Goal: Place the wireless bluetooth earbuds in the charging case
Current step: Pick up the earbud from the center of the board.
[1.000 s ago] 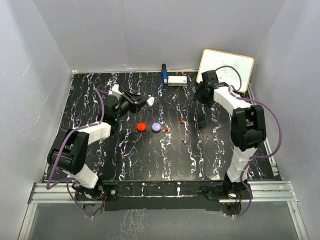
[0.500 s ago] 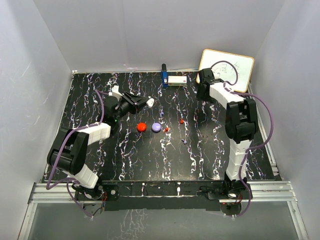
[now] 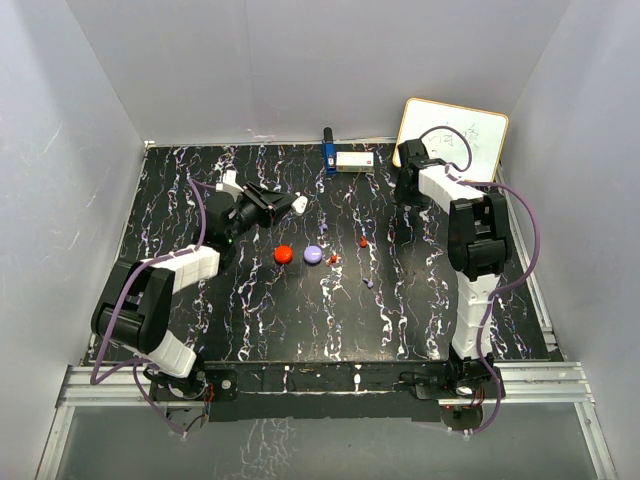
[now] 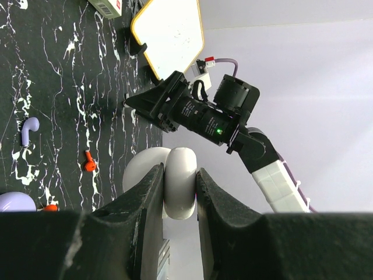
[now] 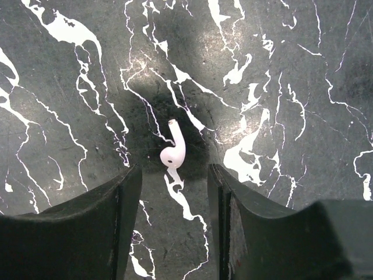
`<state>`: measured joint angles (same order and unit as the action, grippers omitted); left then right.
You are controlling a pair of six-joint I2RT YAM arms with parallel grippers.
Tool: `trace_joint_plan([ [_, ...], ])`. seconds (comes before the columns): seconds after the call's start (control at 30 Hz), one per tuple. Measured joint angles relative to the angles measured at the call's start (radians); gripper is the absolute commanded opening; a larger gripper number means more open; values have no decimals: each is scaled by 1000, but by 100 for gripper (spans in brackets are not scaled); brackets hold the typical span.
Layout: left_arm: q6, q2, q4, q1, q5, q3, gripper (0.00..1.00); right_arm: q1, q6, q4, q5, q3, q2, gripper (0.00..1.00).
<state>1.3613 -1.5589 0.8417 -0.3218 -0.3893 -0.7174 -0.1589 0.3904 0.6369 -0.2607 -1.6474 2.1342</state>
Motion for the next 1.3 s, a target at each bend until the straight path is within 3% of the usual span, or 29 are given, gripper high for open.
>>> trace_joint_plan([
  [1.3,-1,0,-13,5,0,0,0,43,4,-72,81,17,29,26],
])
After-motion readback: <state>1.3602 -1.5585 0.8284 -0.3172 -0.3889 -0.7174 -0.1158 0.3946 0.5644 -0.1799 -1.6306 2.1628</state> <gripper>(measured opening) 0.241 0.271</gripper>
